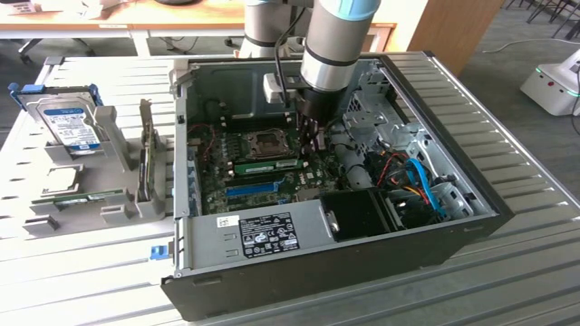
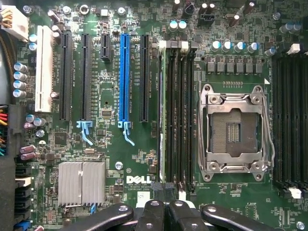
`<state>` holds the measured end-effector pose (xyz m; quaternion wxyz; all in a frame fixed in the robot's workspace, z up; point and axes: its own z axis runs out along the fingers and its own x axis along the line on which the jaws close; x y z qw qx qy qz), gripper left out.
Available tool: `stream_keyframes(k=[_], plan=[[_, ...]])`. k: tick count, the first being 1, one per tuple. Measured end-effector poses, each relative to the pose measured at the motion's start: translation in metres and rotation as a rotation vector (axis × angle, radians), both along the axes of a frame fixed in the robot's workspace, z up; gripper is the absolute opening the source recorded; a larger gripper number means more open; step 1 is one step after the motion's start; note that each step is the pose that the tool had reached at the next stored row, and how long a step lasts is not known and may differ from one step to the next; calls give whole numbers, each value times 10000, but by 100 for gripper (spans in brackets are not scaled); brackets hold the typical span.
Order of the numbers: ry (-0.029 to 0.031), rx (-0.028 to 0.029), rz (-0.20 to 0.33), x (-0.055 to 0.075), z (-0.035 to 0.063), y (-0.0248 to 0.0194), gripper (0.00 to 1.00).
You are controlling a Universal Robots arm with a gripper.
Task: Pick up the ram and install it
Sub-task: 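Press down the ram until it locks into place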
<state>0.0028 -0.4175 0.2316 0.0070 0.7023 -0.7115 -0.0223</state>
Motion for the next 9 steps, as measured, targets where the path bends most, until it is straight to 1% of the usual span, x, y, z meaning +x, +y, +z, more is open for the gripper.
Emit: stream_keyframes(k=[5,9], plan=[[0,0,0,0,0,1,11],[-1,0,0,0,-4,30,11]])
